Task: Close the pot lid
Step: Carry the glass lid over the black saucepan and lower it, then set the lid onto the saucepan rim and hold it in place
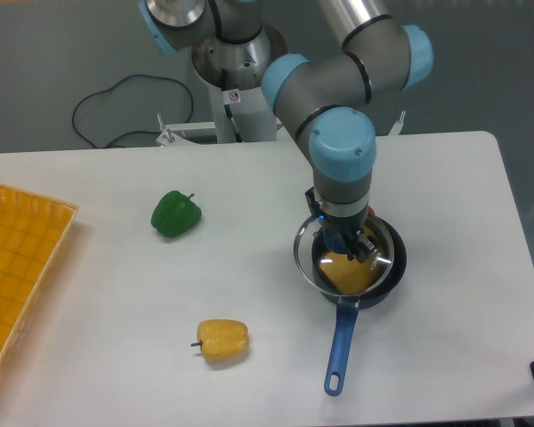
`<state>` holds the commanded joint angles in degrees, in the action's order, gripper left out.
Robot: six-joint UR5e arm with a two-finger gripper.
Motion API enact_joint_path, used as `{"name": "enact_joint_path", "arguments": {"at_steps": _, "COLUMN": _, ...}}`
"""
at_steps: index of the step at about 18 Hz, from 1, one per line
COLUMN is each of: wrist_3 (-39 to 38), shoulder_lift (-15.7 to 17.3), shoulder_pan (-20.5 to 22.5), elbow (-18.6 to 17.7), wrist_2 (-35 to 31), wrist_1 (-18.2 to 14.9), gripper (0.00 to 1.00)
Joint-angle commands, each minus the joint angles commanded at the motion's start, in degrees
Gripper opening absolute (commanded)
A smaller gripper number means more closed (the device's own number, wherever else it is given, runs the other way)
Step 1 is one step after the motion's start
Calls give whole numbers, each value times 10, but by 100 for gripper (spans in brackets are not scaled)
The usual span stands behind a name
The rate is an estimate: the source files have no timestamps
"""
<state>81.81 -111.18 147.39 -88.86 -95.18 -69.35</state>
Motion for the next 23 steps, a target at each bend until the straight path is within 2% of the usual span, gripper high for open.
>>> {"name": "enact_joint_path", "arguments": {"at_steps": 5, "wrist_3": 13, "shoulder_lift": -9, "shoulder_pan": 13, "elbow": -3, "wrist_2": 4, "wrist_1": 10, "gripper": 25}}
{"name": "enact_joint_path", "arguments": {"at_steps": 8, "wrist_3": 16, "shoulder_lift": -11, "shoulder_pan": 20, "elbow": -9, "wrist_2": 32, "wrist_1": 11, "gripper": 25}}
{"name": "enact_joint_path", "arguments": {"at_steps": 23, "wrist_3": 77, "shoulder_lift": -11, "shoulder_pan": 33, "elbow": -19, "wrist_2": 33, "wrist_1": 11, "gripper": 27}}
